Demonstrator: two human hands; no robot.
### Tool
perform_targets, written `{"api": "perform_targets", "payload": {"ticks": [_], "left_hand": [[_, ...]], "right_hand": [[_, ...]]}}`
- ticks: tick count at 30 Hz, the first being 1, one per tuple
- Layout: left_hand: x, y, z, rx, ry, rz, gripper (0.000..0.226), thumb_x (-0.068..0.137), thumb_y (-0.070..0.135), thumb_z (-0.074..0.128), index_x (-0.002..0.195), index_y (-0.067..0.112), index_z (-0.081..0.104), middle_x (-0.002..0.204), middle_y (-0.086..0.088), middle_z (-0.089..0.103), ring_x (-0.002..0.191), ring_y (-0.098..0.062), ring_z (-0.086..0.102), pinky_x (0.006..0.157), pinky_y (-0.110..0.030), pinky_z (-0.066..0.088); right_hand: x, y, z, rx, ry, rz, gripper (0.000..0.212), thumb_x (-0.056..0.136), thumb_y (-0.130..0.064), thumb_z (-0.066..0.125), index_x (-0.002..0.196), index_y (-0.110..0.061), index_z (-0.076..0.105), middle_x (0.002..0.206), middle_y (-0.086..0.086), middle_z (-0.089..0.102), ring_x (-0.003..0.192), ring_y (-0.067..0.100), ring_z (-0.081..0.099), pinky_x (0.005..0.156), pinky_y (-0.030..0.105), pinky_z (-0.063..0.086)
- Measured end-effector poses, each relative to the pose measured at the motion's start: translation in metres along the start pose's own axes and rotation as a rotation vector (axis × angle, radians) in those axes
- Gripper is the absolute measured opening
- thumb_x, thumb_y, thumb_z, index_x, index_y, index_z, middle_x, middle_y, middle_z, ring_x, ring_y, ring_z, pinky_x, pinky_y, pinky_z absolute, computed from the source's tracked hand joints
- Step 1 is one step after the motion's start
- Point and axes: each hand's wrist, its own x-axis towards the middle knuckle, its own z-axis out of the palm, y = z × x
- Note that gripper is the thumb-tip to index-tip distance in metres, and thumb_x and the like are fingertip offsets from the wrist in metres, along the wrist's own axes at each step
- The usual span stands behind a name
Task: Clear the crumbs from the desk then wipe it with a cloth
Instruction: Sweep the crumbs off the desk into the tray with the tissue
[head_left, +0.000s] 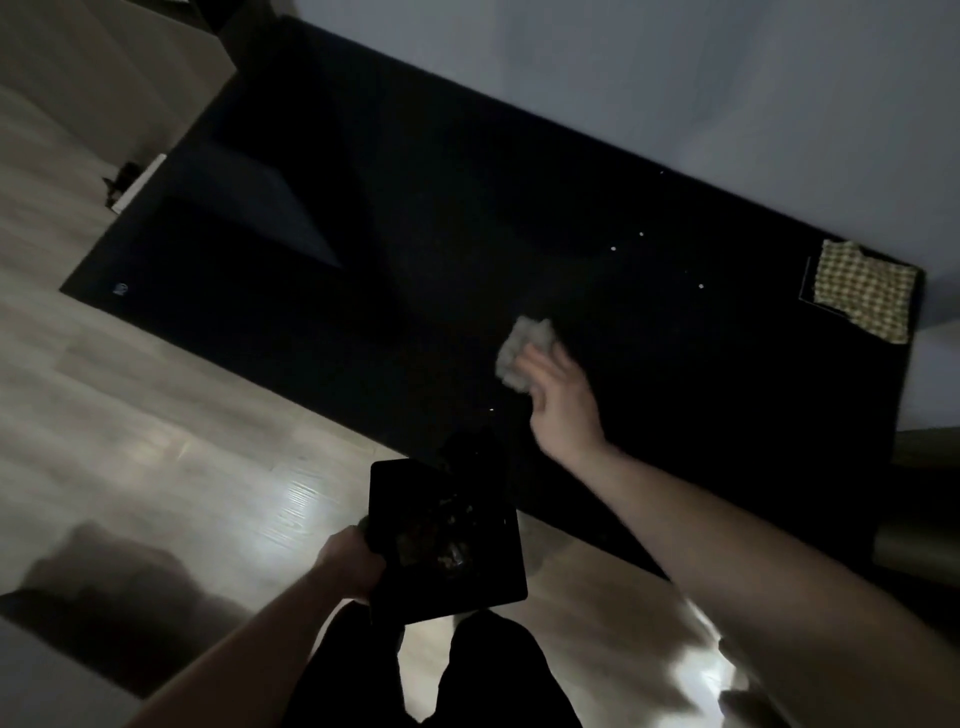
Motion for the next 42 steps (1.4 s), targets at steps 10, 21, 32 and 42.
{"api": "perform_targets", "payload": {"ticks": [10,21,32,42], "left_hand": [[0.005,-0.01,-0.014,0.068,-0.037,0.018,0.033,0.083,0.025,0.06,0.106,0.002,0.068,0.106,-0.015,0.074,0.103,-0.029,0.07,0.079,-0.031,0.055],[0.015,-0.028,-0.027,0.063,-0.019,0.043,0.016,0.082,0.02,0.059,0.086,0.005,0.065,0.091,-0.013,0.072,0.094,-0.029,0.072,0.067,-0.029,0.051],[0.019,-0.035,-0.023,0.035,-0.015,-0.112,0.015,0.078,0.021,0.059,0.078,0.008,0.066,0.073,-0.006,0.072,0.073,-0.024,0.071,0.058,-0.028,0.054],[0.097,-0.086,0.046,-0.089,0.01,-0.271,0.037,0.066,0.037,0.065,0.092,0.011,0.072,0.076,-0.004,0.071,0.073,-0.024,0.071,0.057,-0.025,0.05]], "right_hand": [[-0.152,-0.063,0.044,0.408,-0.213,0.0,0.05,0.098,0.003,0.048,0.129,-0.026,0.073,0.142,-0.014,0.064,0.139,-0.008,0.047,0.117,0.028,0.04],[-0.132,-0.011,-0.058,0.461,0.315,0.386,0.058,0.097,0.013,0.049,0.141,-0.022,0.064,0.146,-0.01,0.06,0.139,0.012,0.055,0.115,0.027,0.043],[-0.021,0.121,-0.124,0.249,0.467,0.906,0.046,0.107,-0.006,0.045,0.15,-0.023,0.054,0.157,0.001,0.051,0.146,0.024,0.046,0.12,0.031,0.031],[0.129,0.163,-0.117,0.06,0.205,0.722,0.064,0.103,-0.009,0.048,0.162,-0.029,0.032,0.171,0.001,0.024,0.156,0.025,0.027,0.129,0.04,0.022]]}}
